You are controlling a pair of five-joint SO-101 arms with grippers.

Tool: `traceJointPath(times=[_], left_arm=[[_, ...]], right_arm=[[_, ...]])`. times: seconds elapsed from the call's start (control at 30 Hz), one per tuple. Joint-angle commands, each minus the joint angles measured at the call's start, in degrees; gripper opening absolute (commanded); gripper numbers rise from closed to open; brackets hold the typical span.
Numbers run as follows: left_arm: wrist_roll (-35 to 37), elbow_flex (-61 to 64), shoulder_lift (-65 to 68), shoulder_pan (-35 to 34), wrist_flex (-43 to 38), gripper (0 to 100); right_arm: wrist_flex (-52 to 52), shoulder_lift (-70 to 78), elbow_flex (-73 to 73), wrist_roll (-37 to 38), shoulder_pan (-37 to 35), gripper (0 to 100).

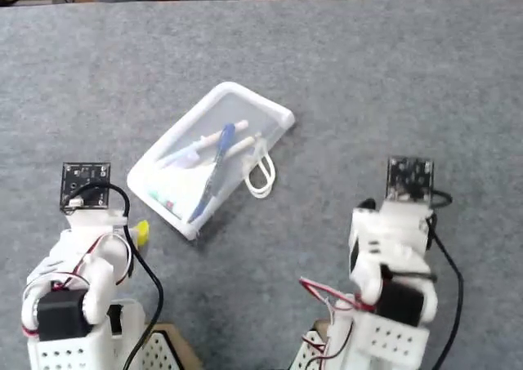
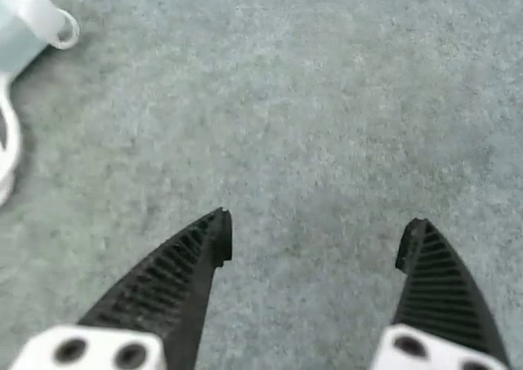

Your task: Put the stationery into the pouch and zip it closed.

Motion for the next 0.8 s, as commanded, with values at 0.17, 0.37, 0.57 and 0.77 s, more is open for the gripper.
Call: traceJointPath(times=[0.17, 0.37, 0.57, 0.77], left_arm=[[0.2, 11.2, -0.4, -0.7, -8.5, 22], [0.2, 14.2, -0.4, -0.1, -9.1, 22], [0.5, 18.1, -0.5, -0.7, -9.1, 22], [0.6, 19.7, -0.5, -0.6, -10.4, 22]], right_arm=[[6.5, -11.4, 4.9, 2.5, 1.5, 32.9], [7.0, -13.8, 12.0, 2.5, 1.5, 32.9], [8.6, -14.0, 14.2, 2.0, 1.4, 32.9], [9.9, -13.9, 14.5, 2.0, 1.5, 32.9]])
